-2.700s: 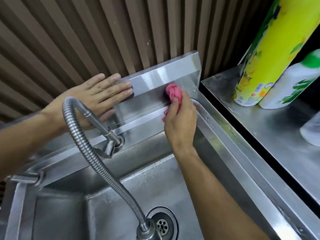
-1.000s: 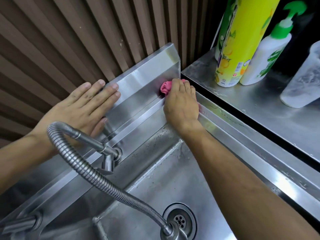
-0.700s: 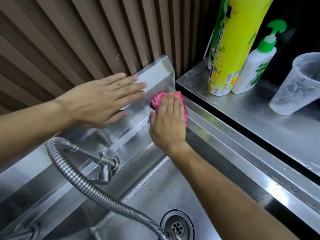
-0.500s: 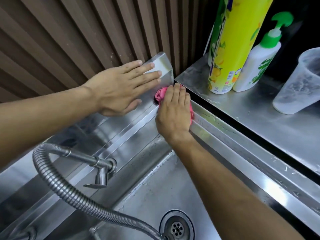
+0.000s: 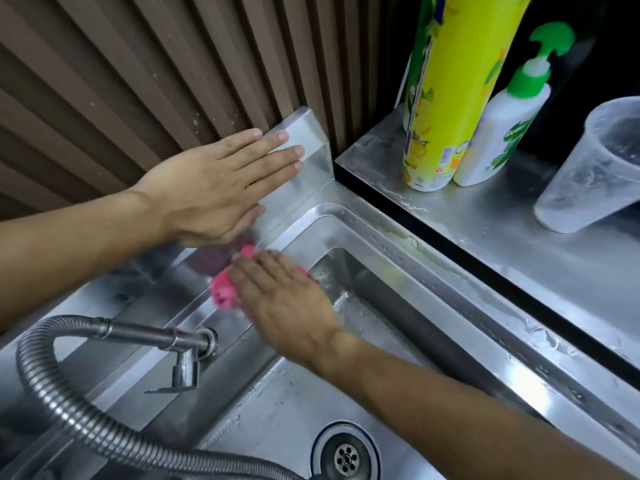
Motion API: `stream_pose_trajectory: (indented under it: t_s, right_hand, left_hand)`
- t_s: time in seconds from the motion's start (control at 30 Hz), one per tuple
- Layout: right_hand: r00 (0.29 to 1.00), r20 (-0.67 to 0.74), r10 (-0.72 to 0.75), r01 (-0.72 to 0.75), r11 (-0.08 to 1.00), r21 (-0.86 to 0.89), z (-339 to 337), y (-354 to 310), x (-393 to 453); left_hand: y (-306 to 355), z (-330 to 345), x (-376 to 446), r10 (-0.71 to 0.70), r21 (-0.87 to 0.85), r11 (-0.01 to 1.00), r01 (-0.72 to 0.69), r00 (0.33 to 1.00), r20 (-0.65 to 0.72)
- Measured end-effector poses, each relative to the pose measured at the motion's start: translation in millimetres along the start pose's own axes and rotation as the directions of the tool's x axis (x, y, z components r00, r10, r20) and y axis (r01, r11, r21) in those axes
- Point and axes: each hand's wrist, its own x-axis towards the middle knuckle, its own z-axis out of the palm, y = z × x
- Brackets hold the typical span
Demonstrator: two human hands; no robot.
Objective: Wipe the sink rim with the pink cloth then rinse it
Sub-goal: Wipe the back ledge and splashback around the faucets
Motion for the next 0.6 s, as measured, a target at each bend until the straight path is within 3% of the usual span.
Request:
stream_pose_trajectory:
  t_s: [0.1,0.17,0.3,0.37,0.43,0.5,0.6]
  right_hand:
    - [0.960,-0.026,0.278,-0.279,0.948,-0.151,-13.8,53.4,17.4]
    - [0.897,0.072,0.435,-0.409,0.882,-0.233,-27.0,82.6,34.5]
    - [0.785,0.053,0.618,-0.593,0.773,-0.228,-36.8,97.1,64.6]
    - [0.797,0.016,0.604,-0.586,0.779,-0.222,-35.5,81.9,55.6]
    - [0.851,0.047,0.523,-0.497,0.831,-0.251,-32.9,56.7,33.0]
    - [0.913,0.093,0.398,-0.379,0.909,-0.172,-28.0,43.5,12.4]
    - [0.956,0.050,0.289,-0.281,0.951,-0.129,-28.5,68.1,8.7]
  left_hand:
    - [0.7,-0.4,1.3,0.005,-0.001,1.000,-0.005,1.000,-0.003]
    - [1.1,-0.4,1.2,-0.001,-0.002,1.000,0.001,1.000,-0.007]
    - [2.7,0.3,0.5,-0.014,0.019,1.000,0.014,1.000,-0.003]
    - [2.6,0.5,0.7,-0.016,0.026,1.000,0.016,1.000,0.007]
    - [3.7,1.1,1.5,-0.023,0.045,0.999,0.022,1.000,0.018]
    - [7.5,2.4,3.1,-0.026,0.075,0.997,0.024,0.999,0.020]
    - [13.0,1.5,15.0,-0.004,0.203,0.979,-0.005,0.999,0.046]
